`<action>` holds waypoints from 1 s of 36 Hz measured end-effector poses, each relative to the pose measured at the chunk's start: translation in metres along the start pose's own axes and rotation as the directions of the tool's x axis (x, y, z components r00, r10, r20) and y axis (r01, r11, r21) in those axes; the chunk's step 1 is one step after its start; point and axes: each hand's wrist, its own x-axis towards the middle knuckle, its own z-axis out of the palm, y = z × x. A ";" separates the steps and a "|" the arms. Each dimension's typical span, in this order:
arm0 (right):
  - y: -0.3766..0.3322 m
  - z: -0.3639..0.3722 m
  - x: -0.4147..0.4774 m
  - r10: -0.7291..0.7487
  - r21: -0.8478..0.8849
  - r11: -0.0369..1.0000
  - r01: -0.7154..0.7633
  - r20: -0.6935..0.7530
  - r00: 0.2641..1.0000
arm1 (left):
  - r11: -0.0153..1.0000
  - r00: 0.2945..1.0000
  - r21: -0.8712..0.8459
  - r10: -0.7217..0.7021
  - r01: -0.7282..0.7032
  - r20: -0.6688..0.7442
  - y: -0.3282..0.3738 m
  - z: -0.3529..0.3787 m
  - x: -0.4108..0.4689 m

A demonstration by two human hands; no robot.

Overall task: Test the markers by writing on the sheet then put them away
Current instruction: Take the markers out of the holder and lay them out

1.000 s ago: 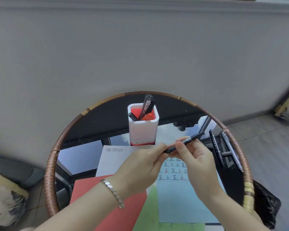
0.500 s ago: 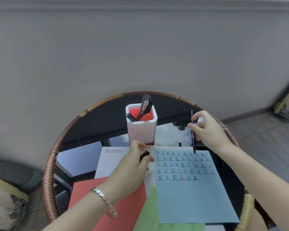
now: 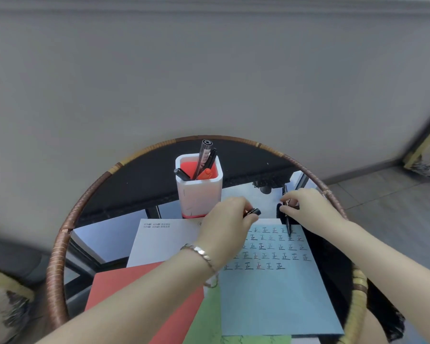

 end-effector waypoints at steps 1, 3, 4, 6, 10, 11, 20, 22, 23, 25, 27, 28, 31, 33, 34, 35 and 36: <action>0.000 0.000 -0.002 0.001 0.005 1.000 -0.001 -0.011 1.000 | 0.998 1.000 0.058 0.013 -0.014 0.008 0.004 0.008 0.009; 0.002 0.000 -0.005 0.008 0.019 1.000 -0.008 -0.017 1.000 | 0.991 0.999 0.129 0.021 -0.026 0.043 0.010 0.024 0.024; 0.006 -0.003 -0.006 0.013 0.027 1.000 -0.013 -0.022 1.000 | 0.989 0.998 0.143 0.022 -0.031 0.062 0.016 0.032 0.031; 0.010 -0.002 -0.008 0.027 0.058 0.998 -0.025 -0.028 0.999 | 0.982 0.995 0.187 0.023 -0.041 0.097 0.021 0.043 0.040; 0.008 0.004 -0.013 0.032 0.110 0.994 -0.029 -0.022 0.999 | 0.974 0.990 0.217 0.027 -0.057 0.138 0.015 0.052 0.042; 0.008 0.004 -0.013 0.033 0.112 0.993 -0.031 -0.020 0.999 | 0.971 0.989 0.228 0.037 -0.069 0.142 0.013 0.053 0.042; -0.026 -0.008 -0.012 -0.069 0.226 0.968 0.110 -0.182 0.981 | 0.973 0.988 0.170 0.153 -0.155 0.030 -0.009 0.004 0.008; -0.049 -0.015 -0.011 -0.116 0.300 0.937 0.179 -0.215 0.970 | 0.981 0.991 0.142 0.136 -0.133 -0.011 -0.019 -0.014 -0.003; -0.062 -0.019 -0.010 -0.132 0.336 0.919 0.206 -0.229 0.964 | 0.985 0.993 0.132 0.114 -0.110 -0.028 -0.024 -0.023 -0.009; -0.088 -0.028 -0.006 -0.164 0.395 0.882 0.256 -0.253 0.954 | 0.992 0.997 0.115 0.060 -0.053 -0.056 -0.034 -0.040 -0.019; -0.111 -0.033 -0.002 -0.218 0.424 0.854 0.302 -0.235 0.947 | 0.995 0.996 0.103 0.008 0.001 -0.090 -0.043 -0.056 -0.030; -0.122 -0.035 0.000 -0.249 0.423 0.850 0.316 -0.206 0.946 | 0.995 0.994 0.095 -0.012 0.022 -0.106 -0.047 -0.063 -0.035; -0.145 -0.033 0.004 -0.304 0.333 0.887 0.321 -0.103 0.947 | 0.995 0.989 0.071 -0.053 0.063 -0.141 -0.056 -0.079 -0.049; -0.153 -0.029 0.005 -0.297 0.234 0.923 0.304 -0.066 0.953 | 0.995 0.984 0.057 -0.072 0.082 -0.161 -0.062 -0.085 -0.056; -0.156 -0.027 0.006 -0.288 0.202 0.934 0.296 -0.067 0.955 | 0.994 0.982 0.054 -0.085 0.095 -0.167 -0.064 -0.087 -0.058; -0.157 -0.025 0.006 -0.279 0.189 0.939 0.288 -0.077 0.957 | 0.993 0.980 0.052 -0.093 0.103 -0.174 -0.066 -0.089 -0.060; -0.157 -0.023 0.006 -0.271 0.190 0.940 0.284 -0.096 0.958 | 0.993 0.979 0.048 -0.095 0.106 -0.179 -0.068 -0.090 -0.062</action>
